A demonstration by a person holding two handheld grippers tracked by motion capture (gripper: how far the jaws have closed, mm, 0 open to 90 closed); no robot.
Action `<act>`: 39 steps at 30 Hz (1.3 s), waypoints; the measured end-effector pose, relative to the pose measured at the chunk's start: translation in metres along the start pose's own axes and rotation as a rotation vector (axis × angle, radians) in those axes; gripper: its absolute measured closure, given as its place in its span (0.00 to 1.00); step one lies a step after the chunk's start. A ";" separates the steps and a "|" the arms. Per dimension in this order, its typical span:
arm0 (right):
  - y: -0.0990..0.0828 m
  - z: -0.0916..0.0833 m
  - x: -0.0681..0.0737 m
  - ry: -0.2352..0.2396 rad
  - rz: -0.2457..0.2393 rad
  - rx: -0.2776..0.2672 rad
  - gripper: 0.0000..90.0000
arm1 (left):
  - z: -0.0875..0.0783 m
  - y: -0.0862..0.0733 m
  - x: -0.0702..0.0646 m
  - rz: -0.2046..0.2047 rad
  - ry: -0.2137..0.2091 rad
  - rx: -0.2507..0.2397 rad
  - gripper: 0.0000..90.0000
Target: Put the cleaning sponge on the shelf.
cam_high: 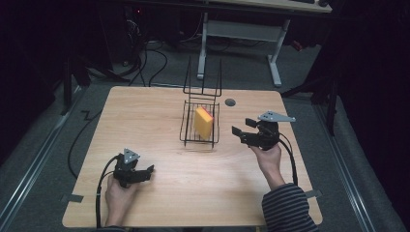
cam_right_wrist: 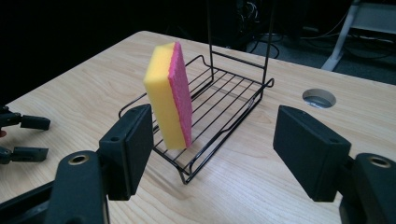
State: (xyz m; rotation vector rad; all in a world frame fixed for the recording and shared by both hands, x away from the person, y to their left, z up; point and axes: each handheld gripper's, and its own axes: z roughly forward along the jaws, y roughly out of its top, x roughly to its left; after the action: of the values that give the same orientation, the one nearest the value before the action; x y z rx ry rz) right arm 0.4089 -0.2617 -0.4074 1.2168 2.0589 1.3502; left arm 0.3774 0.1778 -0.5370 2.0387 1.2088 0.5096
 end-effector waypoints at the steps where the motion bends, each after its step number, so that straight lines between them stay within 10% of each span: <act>1: 0.000 -0.002 -0.001 -0.002 -0.003 0.002 0.33 | 0.000 0.000 0.000 0.000 0.000 0.000 0.23; 39: -0.076 -0.036 -0.032 -0.117 0.100 -0.016 0.36 | 0.000 0.000 0.000 0.000 0.001 0.000 0.23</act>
State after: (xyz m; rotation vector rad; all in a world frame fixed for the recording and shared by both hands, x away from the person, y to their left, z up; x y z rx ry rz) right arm 0.3666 -0.3196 -0.4624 1.3740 1.9267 1.3032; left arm 0.3773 0.1777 -0.5369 2.0394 1.2090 0.5104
